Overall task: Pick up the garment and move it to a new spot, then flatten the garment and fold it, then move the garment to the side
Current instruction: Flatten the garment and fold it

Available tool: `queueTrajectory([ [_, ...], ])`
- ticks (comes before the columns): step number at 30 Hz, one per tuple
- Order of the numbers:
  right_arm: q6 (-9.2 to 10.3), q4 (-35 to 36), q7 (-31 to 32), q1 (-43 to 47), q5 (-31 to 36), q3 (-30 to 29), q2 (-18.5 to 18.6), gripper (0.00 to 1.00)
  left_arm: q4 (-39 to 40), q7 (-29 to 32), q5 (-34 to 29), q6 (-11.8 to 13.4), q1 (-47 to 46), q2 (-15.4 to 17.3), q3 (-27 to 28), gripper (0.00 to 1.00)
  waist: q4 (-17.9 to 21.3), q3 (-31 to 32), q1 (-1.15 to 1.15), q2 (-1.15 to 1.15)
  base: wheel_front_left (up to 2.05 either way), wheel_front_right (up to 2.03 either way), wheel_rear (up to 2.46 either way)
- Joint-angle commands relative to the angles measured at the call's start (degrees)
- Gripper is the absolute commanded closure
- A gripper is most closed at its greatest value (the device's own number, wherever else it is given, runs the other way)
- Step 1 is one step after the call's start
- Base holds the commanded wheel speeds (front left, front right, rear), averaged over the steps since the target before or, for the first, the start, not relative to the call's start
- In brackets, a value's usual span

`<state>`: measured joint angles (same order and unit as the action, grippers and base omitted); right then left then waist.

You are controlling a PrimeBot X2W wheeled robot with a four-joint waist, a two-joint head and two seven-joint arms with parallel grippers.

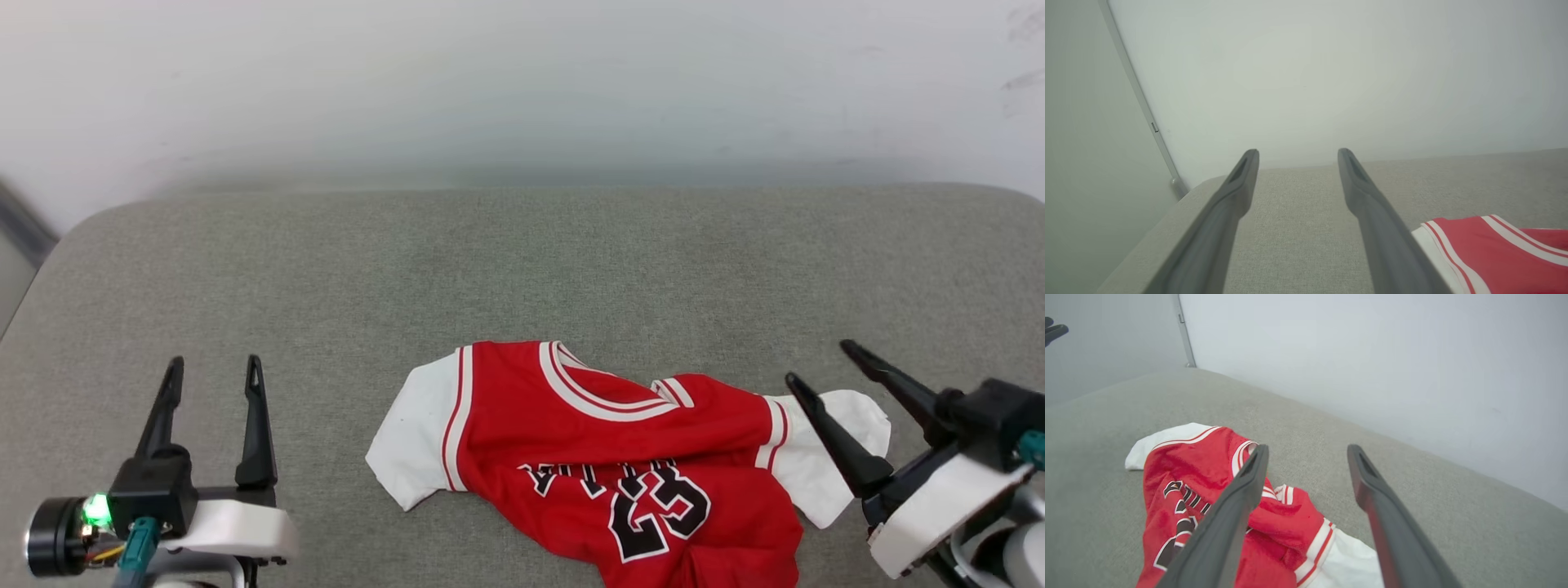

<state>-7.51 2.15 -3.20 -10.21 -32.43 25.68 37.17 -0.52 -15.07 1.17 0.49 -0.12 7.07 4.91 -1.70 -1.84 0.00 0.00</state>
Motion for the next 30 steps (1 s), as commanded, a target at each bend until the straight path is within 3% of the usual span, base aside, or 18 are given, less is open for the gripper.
queueTrajectory([
  [1, 0.04, -0.5, -1.4, 2.5, 2.8, -3.0, -3.0, 0.00, 0.1, -0.1, -0.4, -0.3, -1.0, 0.7, 0.1, 0.00, 0.2, -0.2, 0.00, 0.00, 0.00, 0.00, 0.00],
  [7, 0.03, 0.1, -7.1, 10.4, 14.9, -16.0, -16.8, 0.00, -1.4, -0.1, -0.7, -2.8, -6.6, 3.7, -1.2, 0.00, 0.6, -1.5, 0.00, 0.00, 0.00, 0.00, 0.00],
  [12, 0.03, 1.5, -9.4, 14.0, 20.0, -20.9, -23.4, 0.00, -3.5, 3.1, -1.1, -5.5, -14.6, 7.7, -3.3, 0.00, 1.0, -2.8, 0.00, 0.00, 0.00, 0.00, 0.00],
  [16, 0.04, 2.3, -10.0, 15.0, 21.7, -22.3, -25.7, 0.00, -4.4, 8.3, 0.7, -7.3, -21.2, 11.2, -6.5, 0.00, 1.6, -4.1, 0.00, 0.00, 0.00, 0.00, 0.00],
  [19, 0.03, 2.6, -10.5, 14.8, 22.4, -22.7, -26.4, 0.00, -5.9, 15.8, 4.0, -7.9, -25.5, 14.4, -11.1, 0.00, 2.2, -5.1, 0.00, 0.00, 0.00, 0.00, 0.00],
  [25, 0.03, 2.7, -10.8, 12.7, 23.3, -22.6, -26.4, 0.00, -6.6, 34.2, 17.8, -7.8, -33.1, 24.4, -26.1, 0.00, 3.5, -7.2, 0.00, 0.00, 0.00, 0.00, 0.00],
  [30, 0.03, 2.9, -11.0, 10.9, 23.8, -22.0, -26.3, 0.00, -6.0, 47.5, 28.9, -7.8, -38.7, 30.7, -36.9, 0.00, 4.7, -9.3, 0.00, 0.00, 0.00, 0.00, 0.00],
])
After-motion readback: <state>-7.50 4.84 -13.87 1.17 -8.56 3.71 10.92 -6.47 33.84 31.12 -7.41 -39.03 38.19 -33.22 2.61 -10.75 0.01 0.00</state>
